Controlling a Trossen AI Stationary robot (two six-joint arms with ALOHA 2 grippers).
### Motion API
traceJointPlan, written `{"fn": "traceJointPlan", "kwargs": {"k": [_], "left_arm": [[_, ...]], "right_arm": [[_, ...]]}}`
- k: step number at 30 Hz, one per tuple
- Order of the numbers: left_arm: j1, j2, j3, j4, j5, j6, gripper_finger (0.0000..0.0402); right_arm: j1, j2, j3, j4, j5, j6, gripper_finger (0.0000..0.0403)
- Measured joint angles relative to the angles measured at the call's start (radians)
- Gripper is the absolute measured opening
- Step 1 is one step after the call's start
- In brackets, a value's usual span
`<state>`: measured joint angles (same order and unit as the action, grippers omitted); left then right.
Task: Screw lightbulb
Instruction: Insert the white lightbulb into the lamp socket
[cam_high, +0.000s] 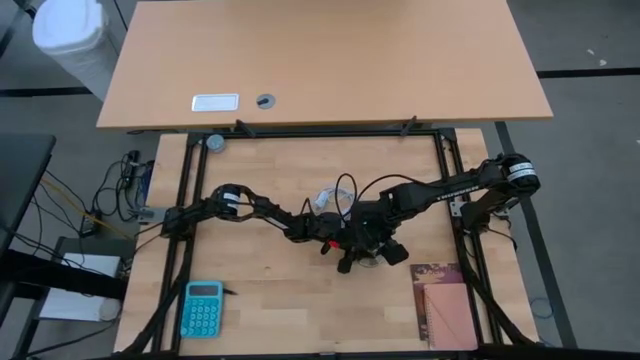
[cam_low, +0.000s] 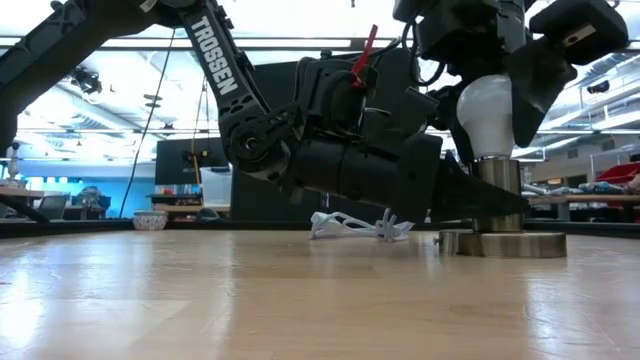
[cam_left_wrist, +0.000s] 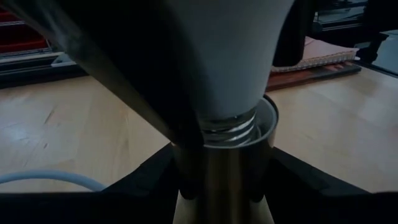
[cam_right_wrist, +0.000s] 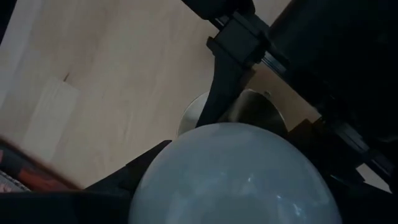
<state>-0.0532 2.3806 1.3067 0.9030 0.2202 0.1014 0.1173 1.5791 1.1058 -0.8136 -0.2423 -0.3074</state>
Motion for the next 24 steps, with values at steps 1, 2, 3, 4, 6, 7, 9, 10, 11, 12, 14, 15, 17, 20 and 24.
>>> {"fn": "traceJointPlan", "kwargs": {"k": [1, 2, 3, 4, 6, 7, 9, 10, 11, 12, 14, 15, 17, 20, 24], "left_arm": [[0.000, 0.000, 0.000, 0.000, 0.000, 0.000, 0.0198], [0.000, 0.000, 0.000, -0.001, -0.001, 0.000, 0.0198], [0.000, 0.000, 0.000, -0.001, -0.001, 0.000, 0.0198], [0.000, 0.000, 0.000, -0.001, -0.002, 0.000, 0.0198], [0.000, 0.000, 0.000, -0.003, -0.007, -0.006, 0.0198], [0.000, 0.000, 0.000, -0.001, -0.009, -0.008, 0.0198], [0.000, 0.000, 0.000, -0.002, -0.012, -0.008, 0.0198], [0.000, 0.000, 0.000, -0.003, -0.018, -0.009, 0.0198], [0.000, 0.000, 0.000, -0.003, -0.025, -0.009, 0.0198], [0.000, 0.000, 0.000, -0.003, -0.029, -0.009, 0.0198], [0.000, -0.001, 0.000, -0.003, -0.035, -0.012, 0.0198], [-0.001, -0.001, 0.000, -0.003, -0.041, -0.014, 0.0198], [-0.001, -0.001, 0.000, -0.003, -0.051, -0.019, 0.0198], [-0.001, -0.001, 0.000, -0.003, -0.058, -0.020, 0.0198], [-0.001, -0.001, 0.000, -0.005, -0.077, -0.025, 0.0198]], "right_arm": [[0.000, 0.000, 0.000, 0.001, 0.001, 0.000, 0.0249], [0.000, 0.000, 0.000, 0.002, 0.002, 0.000, 0.0249], [0.000, 0.000, 0.000, 0.002, 0.002, 0.000, 0.0249], [0.000, 0.000, 0.000, 0.003, 0.002, 0.002, 0.0249], [-0.001, 0.002, -0.002, 0.006, 0.009, 0.017, 0.0249], [-0.002, 0.003, -0.001, 0.010, 0.010, 0.029, 0.0249], [-0.001, 0.003, -0.002, 0.008, 0.017, 0.055, 0.0249], [-0.001, 0.003, -0.002, 0.008, 0.024, 0.072, 0.0249], [-0.001, 0.003, -0.002, 0.007, 0.030, 0.090, 0.0249], [-0.001, 0.003, -0.002, 0.007, 0.033, 0.109, 0.0249], [-0.001, 0.002, -0.002, 0.006, 0.038, 0.154, 0.0249], [-0.001, 0.002, -0.002, 0.005, 0.041, 0.176, 0.0249], [0.001, 0.002, -0.001, 0.004, 0.054, 0.215, 0.0249], [0.015, 0.002, -0.001, 0.001, 0.087, 0.247, 0.0249], [0.027, 0.002, -0.005, 0.005, 0.120, 0.292, 0.0249]]}}
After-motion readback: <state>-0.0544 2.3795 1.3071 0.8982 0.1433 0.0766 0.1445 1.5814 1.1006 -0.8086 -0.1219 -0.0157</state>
